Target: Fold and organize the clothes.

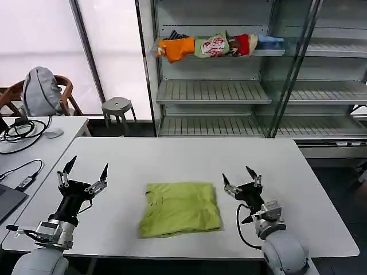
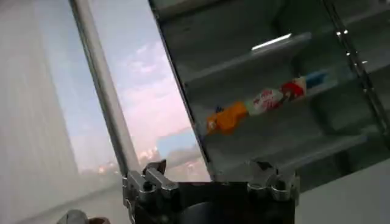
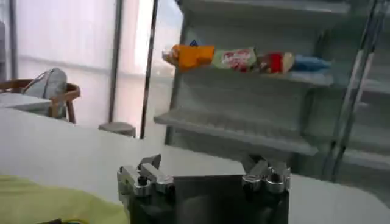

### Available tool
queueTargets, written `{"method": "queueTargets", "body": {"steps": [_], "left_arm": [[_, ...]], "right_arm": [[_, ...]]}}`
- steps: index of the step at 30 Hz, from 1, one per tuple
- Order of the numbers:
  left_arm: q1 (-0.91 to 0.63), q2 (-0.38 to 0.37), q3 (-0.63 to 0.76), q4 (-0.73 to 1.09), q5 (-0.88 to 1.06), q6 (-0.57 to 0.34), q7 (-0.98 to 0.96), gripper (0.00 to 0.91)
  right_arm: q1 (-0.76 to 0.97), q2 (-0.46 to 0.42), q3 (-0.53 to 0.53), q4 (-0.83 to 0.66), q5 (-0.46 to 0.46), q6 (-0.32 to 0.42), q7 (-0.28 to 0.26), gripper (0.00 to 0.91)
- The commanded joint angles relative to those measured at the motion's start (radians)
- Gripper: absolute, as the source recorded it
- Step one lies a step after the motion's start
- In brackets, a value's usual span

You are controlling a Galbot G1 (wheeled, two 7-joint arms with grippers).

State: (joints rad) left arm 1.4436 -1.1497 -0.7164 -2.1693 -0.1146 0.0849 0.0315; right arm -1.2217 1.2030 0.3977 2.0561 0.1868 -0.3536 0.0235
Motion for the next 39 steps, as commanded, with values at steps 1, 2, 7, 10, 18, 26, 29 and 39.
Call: {"method": "queueTargets", "body": {"steps": [1, 2, 7, 10, 18, 26, 29, 39], "left_arm": [[0.0, 0.011, 0.032, 0.004, 0.013, -0.026, 0.017, 0.907], [-0.001, 0.005, 0.045, 0.008, 0.018, -0.027, 0.016, 0.907], [-0.011, -0.019, 0.083, 0.023, 0.074, -0.057, 0.005, 0.907], [-0.018, -0.023, 0.074, 0.022, 0.095, -0.057, 0.003, 0.907], [-0.02, -0.027, 0.047, 0.009, 0.092, 0.023, -0.007, 0.907], [-0.065, 0.002, 0.068, 0.098, 0.091, -0.083, 0.004, 0.907], [-0.037, -0.009, 0.083, 0.074, 0.059, -0.068, -0.009, 0.907], [-0.073, 0.052, 0.119, 0.053, 0.032, -0.01, -0.023, 0.907]], "right_arm": [[0.016, 0.008, 0.087, -0.028, -0.021, 0.079, 0.023, 0.907], [0.011, 0.006, 0.095, -0.026, -0.013, 0.079, 0.022, 0.907], [0.01, -0.004, 0.122, -0.037, 0.006, 0.079, 0.016, 0.907], [0.012, -0.012, 0.121, -0.051, 0.008, 0.086, 0.011, 0.907], [0.009, -0.014, 0.11, -0.039, 0.01, 0.077, 0.005, 0.907], [0.019, 0.009, 0.104, -0.051, -0.033, 0.13, 0.001, 0.907], [0.01, 0.026, 0.105, -0.049, -0.048, 0.133, -0.005, 0.907], [0.009, 0.052, 0.1, -0.056, -0.086, 0.146, -0.031, 0.907]]}}
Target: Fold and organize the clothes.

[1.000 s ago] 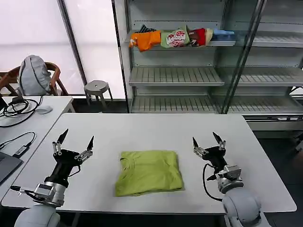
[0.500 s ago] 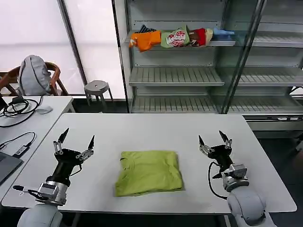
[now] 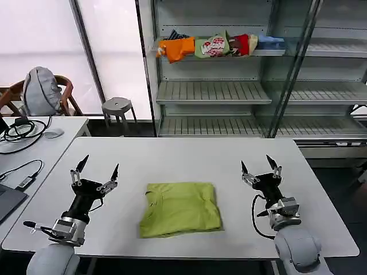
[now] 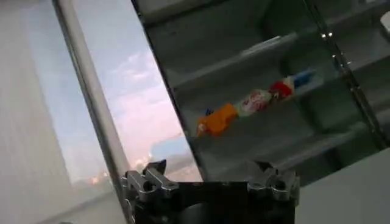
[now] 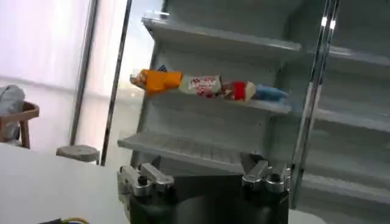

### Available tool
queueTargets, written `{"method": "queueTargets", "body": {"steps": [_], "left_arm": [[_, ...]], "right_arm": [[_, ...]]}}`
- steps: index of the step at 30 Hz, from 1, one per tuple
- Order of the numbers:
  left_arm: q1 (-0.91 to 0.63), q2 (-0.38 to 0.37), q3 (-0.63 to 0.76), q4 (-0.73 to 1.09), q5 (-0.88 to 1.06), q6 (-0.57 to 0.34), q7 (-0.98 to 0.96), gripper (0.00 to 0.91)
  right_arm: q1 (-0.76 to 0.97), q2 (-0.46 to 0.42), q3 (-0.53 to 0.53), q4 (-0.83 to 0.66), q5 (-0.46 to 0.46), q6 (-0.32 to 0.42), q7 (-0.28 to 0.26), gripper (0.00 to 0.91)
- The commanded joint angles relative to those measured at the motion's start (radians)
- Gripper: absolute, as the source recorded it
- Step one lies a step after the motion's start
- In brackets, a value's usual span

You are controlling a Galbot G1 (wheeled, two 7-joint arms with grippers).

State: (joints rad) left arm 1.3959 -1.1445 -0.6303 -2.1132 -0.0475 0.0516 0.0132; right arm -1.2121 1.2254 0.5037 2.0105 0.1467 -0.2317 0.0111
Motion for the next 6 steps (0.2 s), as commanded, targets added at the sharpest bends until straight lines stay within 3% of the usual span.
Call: {"method": "queueTargets", "body": {"steps": [1, 6], "left_arm": [[-0.039, 0.049, 0.039, 0.005, -0.037, 0.016, -0.004, 0.907], [-0.085, 0.055, 0.06, 0.029, -0.066, 0.037, -0.005, 0.907]], "right_arm": [[-0.003, 0.03, -0.001, -0.012, -0.048, 0.024, -0.015, 0.907], [-0.017, 0.039, 0.02, 0.008, -0.022, -0.003, 0.004, 0.907]]}}
